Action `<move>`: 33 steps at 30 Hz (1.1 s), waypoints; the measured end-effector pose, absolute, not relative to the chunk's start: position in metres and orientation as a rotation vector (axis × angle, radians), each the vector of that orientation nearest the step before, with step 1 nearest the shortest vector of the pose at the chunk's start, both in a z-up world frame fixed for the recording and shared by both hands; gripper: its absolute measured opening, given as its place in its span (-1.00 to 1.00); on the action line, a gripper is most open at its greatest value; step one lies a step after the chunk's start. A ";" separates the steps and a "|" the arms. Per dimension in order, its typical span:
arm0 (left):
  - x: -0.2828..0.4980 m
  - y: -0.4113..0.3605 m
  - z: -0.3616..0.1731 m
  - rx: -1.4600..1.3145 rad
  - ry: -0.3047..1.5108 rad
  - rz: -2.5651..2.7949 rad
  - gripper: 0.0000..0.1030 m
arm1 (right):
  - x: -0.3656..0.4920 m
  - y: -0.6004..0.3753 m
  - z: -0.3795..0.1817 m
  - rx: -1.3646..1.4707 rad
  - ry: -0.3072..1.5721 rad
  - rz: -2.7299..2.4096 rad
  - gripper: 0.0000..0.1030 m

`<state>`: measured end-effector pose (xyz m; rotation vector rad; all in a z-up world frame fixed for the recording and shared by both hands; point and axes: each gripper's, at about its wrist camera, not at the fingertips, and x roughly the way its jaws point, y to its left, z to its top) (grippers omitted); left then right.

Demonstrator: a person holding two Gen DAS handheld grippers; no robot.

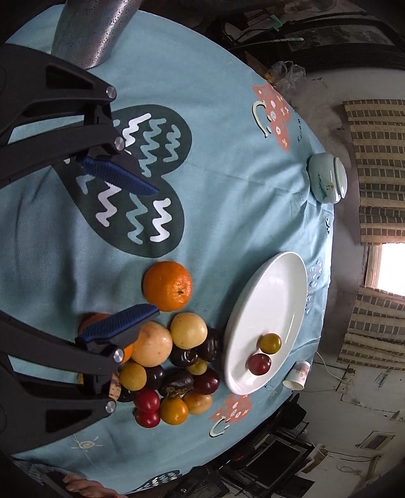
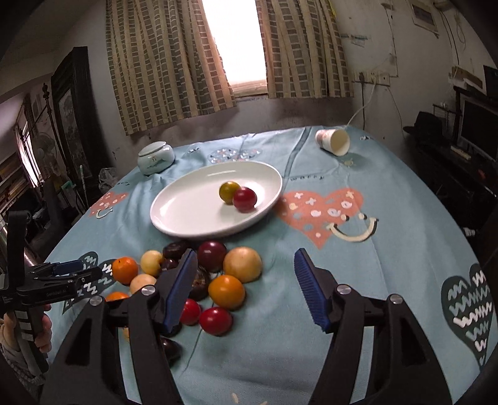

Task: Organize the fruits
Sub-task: 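Grasp a tangerine with the left tool while the right tool withdraws from the plate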

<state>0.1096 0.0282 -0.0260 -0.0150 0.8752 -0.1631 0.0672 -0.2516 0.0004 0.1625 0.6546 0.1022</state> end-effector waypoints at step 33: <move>0.141 -0.007 -0.053 0.069 0.896 -0.266 -0.12 | 0.081 -0.261 -0.026 0.247 0.763 0.115 0.35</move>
